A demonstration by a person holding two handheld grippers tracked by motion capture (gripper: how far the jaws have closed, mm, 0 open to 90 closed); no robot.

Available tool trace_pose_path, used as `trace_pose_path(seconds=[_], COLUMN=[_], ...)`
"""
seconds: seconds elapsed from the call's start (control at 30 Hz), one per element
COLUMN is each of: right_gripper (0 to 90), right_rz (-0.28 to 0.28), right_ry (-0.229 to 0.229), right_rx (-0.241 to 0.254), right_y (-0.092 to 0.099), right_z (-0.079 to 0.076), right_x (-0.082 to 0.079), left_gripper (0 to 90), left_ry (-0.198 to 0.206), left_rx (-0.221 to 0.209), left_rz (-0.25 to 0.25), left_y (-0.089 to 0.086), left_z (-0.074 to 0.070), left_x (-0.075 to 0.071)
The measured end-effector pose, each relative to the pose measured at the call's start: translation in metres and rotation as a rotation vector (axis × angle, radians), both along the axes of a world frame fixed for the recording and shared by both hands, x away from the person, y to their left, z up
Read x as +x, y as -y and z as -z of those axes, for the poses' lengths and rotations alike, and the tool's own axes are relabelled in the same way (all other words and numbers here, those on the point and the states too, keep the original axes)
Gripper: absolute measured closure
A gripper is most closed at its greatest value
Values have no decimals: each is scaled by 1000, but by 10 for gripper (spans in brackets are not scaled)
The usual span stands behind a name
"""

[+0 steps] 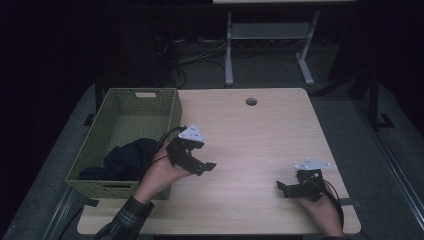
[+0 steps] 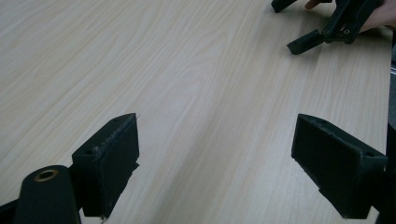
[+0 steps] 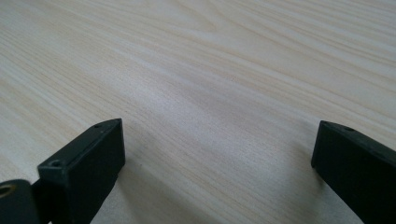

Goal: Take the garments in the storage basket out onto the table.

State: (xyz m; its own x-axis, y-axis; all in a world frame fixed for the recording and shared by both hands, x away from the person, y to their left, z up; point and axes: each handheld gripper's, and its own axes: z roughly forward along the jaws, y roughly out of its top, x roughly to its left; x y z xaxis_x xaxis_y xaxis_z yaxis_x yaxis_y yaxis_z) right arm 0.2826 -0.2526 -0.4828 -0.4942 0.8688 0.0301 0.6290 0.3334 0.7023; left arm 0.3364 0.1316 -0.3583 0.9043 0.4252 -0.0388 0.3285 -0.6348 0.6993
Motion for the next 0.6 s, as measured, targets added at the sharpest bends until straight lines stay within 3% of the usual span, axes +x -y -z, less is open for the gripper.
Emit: trace_pose_path(seconds=[0.23, 0.6], right_gripper=[25, 25], right_rz=[0, 1], right_ry=[0, 1], right_rx=[-1, -1], right_y=[0, 0], right_z=[0, 0], right_x=[0, 0], left_gripper=[146, 147], left_ry=[-12, 6], left_rx=[-12, -23], left_rz=[-18, -51], left_y=[-11, -29], left_z=[-7, -20], left_x=[4, 5])
